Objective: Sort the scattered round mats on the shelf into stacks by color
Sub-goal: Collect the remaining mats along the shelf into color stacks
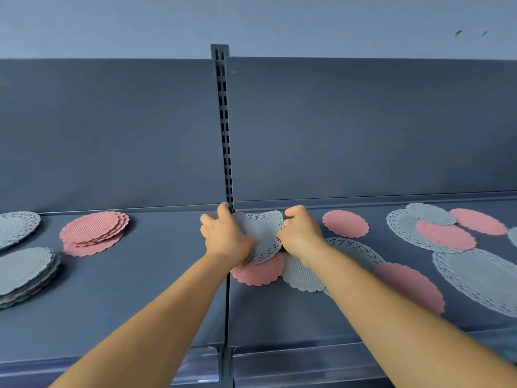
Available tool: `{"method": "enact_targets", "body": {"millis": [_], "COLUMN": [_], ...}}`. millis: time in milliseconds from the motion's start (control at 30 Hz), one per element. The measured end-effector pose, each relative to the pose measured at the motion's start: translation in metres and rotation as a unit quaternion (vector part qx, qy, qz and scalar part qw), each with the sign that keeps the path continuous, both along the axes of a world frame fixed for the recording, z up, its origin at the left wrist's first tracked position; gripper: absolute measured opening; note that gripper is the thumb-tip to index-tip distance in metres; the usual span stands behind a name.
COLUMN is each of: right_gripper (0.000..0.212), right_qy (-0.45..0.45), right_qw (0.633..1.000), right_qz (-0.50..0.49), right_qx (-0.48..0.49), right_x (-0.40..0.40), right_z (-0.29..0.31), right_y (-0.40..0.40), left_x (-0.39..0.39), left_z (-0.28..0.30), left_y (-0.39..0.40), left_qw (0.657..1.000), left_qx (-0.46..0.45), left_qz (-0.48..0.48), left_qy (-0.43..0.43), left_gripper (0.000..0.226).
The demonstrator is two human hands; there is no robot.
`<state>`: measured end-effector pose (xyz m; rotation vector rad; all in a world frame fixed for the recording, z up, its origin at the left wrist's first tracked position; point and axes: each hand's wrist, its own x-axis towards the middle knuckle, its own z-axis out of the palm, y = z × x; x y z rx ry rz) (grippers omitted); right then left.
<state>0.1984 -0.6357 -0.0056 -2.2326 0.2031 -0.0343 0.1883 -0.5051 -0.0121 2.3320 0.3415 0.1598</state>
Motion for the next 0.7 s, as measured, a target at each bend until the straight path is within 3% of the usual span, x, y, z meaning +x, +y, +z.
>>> {"method": "enact_targets", "body": {"millis": [100, 233, 300, 433, 700], "right_gripper": [0.047, 0.037, 0.038, 0.048, 0.074], "right_qy": [-0.020, -0.031, 0.023, 0.130, 0.133], "right_qw": [0.999, 0.998, 0.992, 0.953, 0.947], "right_qz": [-0.006, -0.036, -0.029, -0.035, -0.051], "right_qx": [0.045, -0.043, -0.120, -0.273, -0.287], "right_x": [-0.011, -0.027, -0.035, -0.052, -0.049], "right_z": [0.004, 0.008, 0.004, -0.006, -0.002], "right_y": [-0.012, -0.046, -0.067, -0.093, -0.113], "left_x": [0.004, 0.005, 0.001, -0.006, -0.014], "left_z": [0.005, 0.011, 0.015, 0.018, 0.020], "left_y": [-0.004, -0.010, -0.018, -0.034, -0.059], "left_qw": [1.000, 0.997, 0.993, 0.985, 0.982], "left_qx": [0.007, -0.002, -0.030, -0.078, -0.123], "left_qz": [-0.013, -0.061, -0.094, -0.131, -0.126], "left_qy": [0.001, -0.037, -0.062, -0.080, -0.074], "left_gripper": [0.081, 0.022, 0.005, 0.009, 0.019]}}
